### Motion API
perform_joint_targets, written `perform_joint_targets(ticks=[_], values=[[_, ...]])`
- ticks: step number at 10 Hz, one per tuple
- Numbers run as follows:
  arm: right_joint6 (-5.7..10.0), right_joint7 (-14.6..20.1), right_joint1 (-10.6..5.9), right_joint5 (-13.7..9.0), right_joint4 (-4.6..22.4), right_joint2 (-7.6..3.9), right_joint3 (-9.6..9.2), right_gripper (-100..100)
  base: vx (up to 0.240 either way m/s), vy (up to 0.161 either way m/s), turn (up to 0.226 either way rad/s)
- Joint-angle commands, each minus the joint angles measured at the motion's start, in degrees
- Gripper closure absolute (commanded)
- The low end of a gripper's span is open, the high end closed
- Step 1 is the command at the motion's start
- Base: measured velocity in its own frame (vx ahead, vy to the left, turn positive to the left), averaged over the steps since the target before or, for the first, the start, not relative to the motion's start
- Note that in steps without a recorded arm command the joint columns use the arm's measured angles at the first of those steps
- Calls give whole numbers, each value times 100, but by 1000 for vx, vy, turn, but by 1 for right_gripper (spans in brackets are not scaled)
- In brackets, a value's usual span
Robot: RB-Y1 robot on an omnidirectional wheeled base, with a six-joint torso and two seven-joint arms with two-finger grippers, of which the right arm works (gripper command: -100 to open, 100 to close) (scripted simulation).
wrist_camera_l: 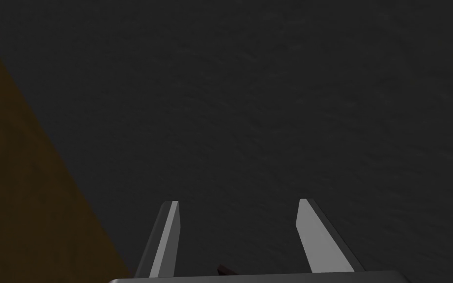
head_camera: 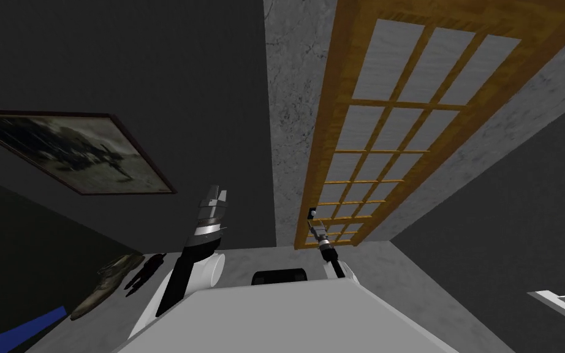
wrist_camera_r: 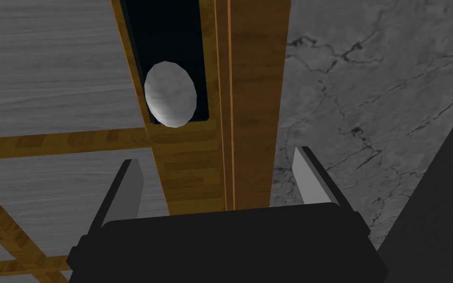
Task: Pull the door open
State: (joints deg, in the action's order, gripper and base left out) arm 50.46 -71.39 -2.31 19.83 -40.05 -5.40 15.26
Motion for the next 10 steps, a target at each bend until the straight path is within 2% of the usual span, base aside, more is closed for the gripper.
perform_joint_targets(ticks=[1,4,7,8,9,10], values=[[-19,-187,-86,-174,114,29,75,-100,87,-24,191],[-73,-496,-200,-487,252,97,200,-100,81,-66,186],[-132,-837,-326,-832,405,185,337,-100,43,-125,198],[-63,-767,-308,-758,459,184,300,-100,-3,-58,48],[-63,-767,-308,-758,459,184,300,100,-8,10,-48],[-63,-767,-308,-758,459,184,300,100,2,7,-57]])
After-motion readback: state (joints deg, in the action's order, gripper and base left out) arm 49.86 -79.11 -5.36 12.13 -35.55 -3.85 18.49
